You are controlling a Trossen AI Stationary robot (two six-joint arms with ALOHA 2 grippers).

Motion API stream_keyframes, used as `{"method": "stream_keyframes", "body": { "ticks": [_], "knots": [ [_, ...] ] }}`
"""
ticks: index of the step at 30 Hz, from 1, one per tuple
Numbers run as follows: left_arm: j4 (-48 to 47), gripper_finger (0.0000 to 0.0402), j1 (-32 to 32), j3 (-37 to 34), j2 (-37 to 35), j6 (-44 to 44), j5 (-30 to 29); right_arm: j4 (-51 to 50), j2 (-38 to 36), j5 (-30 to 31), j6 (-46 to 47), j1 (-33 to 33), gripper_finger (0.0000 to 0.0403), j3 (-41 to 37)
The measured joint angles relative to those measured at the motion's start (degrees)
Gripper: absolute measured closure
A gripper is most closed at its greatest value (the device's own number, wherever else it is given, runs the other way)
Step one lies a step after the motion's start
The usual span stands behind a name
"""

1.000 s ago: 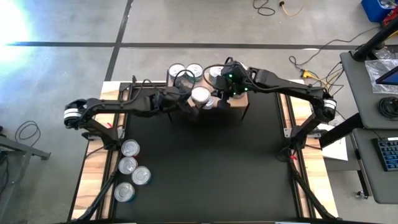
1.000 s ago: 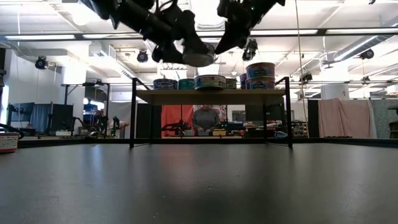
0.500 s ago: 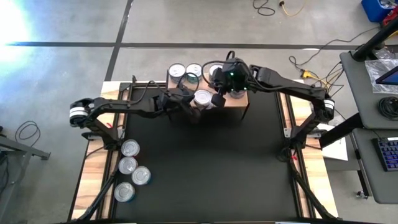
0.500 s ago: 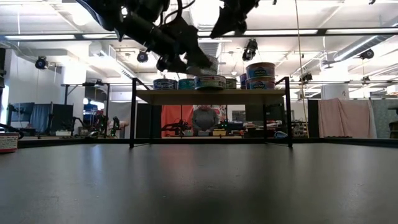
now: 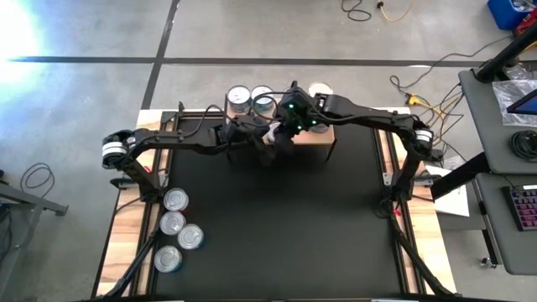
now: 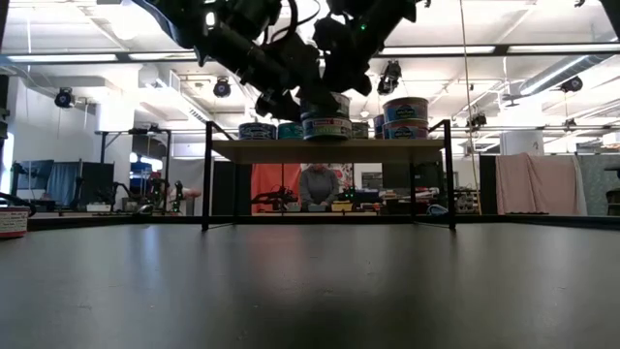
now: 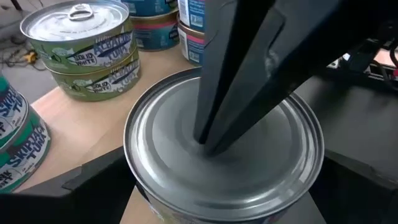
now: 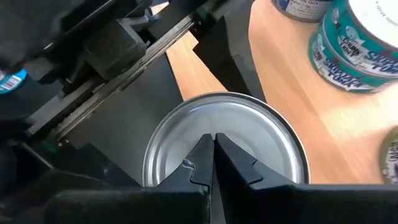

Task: Stack canned seafood by type on shelf
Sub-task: Stack the green tuna can on top of the green tuna can

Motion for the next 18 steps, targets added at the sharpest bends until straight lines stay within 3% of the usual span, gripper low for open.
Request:
{"method": "stream_keyframes", "body": {
  "ticks": [8, 18],
  "knots": [
    [-1.2, 0.0002, 1.4, 0.6, 0.0, 3.7, 2.9, -2.6, 1.2, 1.3, -1.3, -0.5, 0.0394, 0.2],
    [-7.0, 0.0002, 2.7, 4.4, 0.5, 4.6, 1.5, -2.1, 2.0, 2.8, -3.4, -2.7, 0.0394, 0.0]
  ]
}}
